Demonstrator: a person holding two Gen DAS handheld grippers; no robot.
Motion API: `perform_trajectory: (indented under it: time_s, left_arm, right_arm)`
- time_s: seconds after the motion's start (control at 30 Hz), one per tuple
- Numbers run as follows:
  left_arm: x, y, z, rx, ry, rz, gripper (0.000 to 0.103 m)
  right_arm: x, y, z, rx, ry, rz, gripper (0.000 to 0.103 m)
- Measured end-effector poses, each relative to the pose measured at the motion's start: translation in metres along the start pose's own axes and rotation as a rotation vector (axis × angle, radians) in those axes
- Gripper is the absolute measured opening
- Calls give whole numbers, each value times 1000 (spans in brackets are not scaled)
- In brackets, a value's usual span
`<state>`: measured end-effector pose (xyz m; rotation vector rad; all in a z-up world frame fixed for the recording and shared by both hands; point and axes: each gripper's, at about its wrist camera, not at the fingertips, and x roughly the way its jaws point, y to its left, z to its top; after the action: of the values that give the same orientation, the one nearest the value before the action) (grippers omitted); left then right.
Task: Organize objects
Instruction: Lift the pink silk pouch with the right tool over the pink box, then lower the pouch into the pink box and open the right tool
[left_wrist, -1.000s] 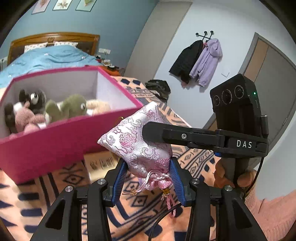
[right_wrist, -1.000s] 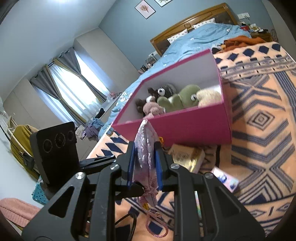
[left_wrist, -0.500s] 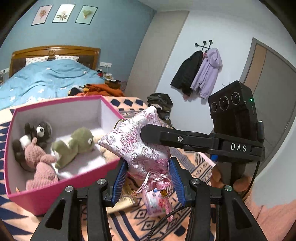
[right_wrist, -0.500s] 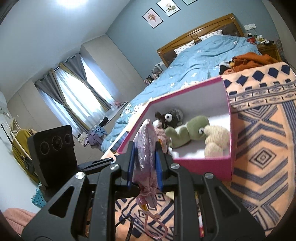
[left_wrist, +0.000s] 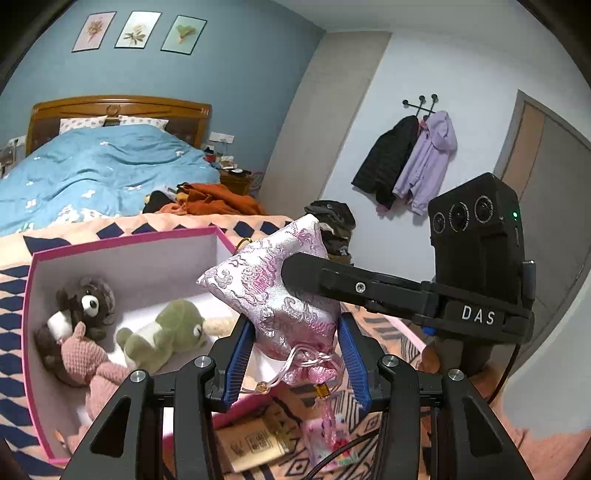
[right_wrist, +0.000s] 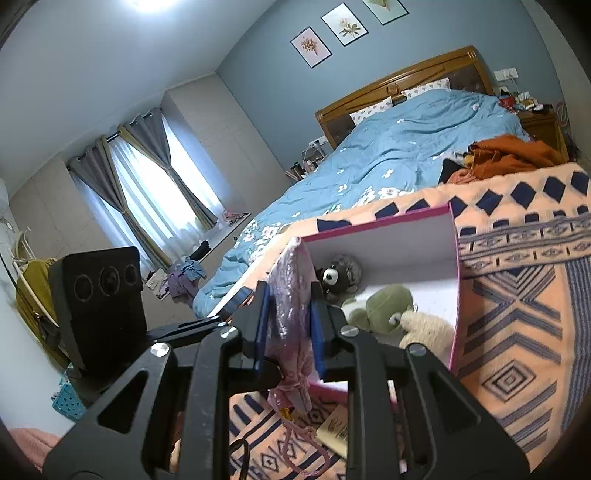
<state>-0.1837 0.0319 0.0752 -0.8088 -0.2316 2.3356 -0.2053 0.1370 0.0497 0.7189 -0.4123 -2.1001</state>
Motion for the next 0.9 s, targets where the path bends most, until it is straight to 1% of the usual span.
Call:
perform_trajectory:
  time_s: [0.13, 0.33, 0.67, 0.77, 0.9]
  left_arm:
    - [8, 4, 10, 6, -3, 27, 47]
    - [19, 13, 24, 1, -5, 46, 47]
    - [41, 30, 35, -30, -1, 75, 47]
    - [51, 36, 33, -38, 15, 89, 47]
    - [68, 45, 28, -54, 59, 117, 47]
  right_arm:
    - [6, -7, 11, 6, -2, -1, 23]
    - [16, -15, 26, 1, 1, -19, 24]
    - [35, -27, 38, -13, 10, -69, 24]
    - [42, -34, 37, -12, 21, -89, 24]
    - [53, -45, 33, -9, 50, -125, 24]
